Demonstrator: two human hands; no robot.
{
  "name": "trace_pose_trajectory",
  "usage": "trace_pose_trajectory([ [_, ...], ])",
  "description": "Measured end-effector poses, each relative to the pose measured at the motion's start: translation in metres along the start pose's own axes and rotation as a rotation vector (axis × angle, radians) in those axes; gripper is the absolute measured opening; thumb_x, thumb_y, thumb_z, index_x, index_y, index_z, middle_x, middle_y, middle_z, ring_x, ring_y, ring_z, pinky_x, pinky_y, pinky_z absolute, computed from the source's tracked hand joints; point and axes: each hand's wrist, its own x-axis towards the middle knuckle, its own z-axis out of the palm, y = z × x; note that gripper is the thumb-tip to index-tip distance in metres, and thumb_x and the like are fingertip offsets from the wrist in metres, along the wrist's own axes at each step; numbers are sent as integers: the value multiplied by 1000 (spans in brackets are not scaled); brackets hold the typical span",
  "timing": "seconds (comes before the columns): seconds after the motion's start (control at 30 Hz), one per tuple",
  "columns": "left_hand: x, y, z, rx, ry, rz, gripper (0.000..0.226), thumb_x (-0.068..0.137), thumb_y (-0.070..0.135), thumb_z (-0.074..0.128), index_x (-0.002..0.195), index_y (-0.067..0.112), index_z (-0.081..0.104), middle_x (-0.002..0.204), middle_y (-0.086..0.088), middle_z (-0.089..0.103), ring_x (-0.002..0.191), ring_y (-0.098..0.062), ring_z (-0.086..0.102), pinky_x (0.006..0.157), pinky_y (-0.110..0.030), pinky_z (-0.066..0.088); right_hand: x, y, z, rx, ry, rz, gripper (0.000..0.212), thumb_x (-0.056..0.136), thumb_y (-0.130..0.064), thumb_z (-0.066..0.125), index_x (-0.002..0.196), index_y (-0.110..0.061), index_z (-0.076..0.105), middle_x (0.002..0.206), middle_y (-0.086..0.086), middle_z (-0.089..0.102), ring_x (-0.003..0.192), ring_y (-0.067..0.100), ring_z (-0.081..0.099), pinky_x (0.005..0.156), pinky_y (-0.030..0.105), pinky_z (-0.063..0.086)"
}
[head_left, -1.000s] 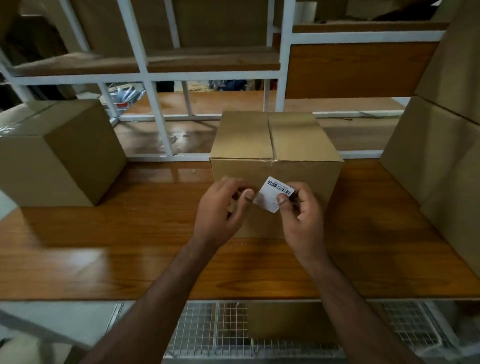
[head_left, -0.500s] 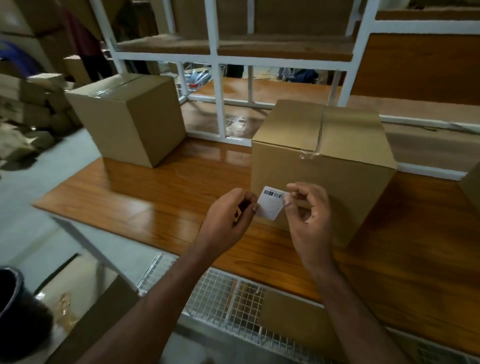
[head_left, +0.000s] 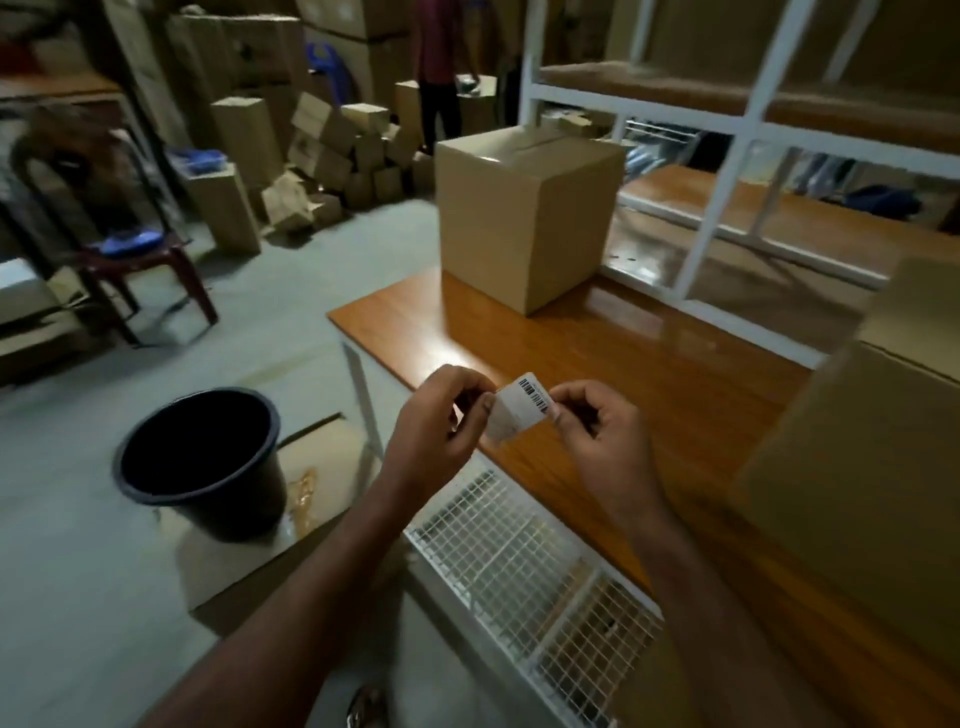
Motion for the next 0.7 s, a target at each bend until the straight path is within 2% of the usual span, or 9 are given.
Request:
trace_pose_trajectory([
  [0.13,2,-62,-53,72,94,-76,7,94,17,59,98,15,63,91,5,60,78,-8,55,63,-25,47,34,-5,85,91,-112,71,13,93,-7,65,100,-17,66,97,-3,68,92,9,68,72,21,57],
  [0.2,4,-92,-74,80,130,-120,9,94,18,59,98,13,64,90,4,60,77,-10,55,64,-28,48,49,-5,124,121,-157,105,9,94,-8,64,99,-15,65,95,1,69,89,14,69,71,26,59],
  [0.3,3,-130,-102,90,160,-188,9,94,18,59,98,11,63,91,1,60,78,-11,55,65,-24,47,71,-7,175,132,-194,111,13,94,-5,62,93,-18,65,87,0,68,78,12,67,67,27,58],
  [0.4,-2,-165,-131,116,205,-266,8,94,16,58,97,10,64,91,-1,60,79,-13,55,66,-19,44,89,-10,219,188,-210,177,11,96,-5,59,93,-14,63,91,5,68,74,10,63,63,23,54],
  [0.53,-13,-206,-167,150,234,-362,10,93,15,58,96,9,64,88,1,59,79,-14,55,67,-21,44,106,-11,272,281,-226,302,6,97,-7,58,95,-9,64,94,9,71,76,14,64,66,26,57],
  [0.7,-30,-249,-201,228,289,-470,12,95,19,57,101,12,65,95,4,61,86,-8,55,75,-14,43,121,-10,336,317,-238,402,7,96,-10,61,100,-10,66,92,12,70,75,13,65,69,27,59],
])
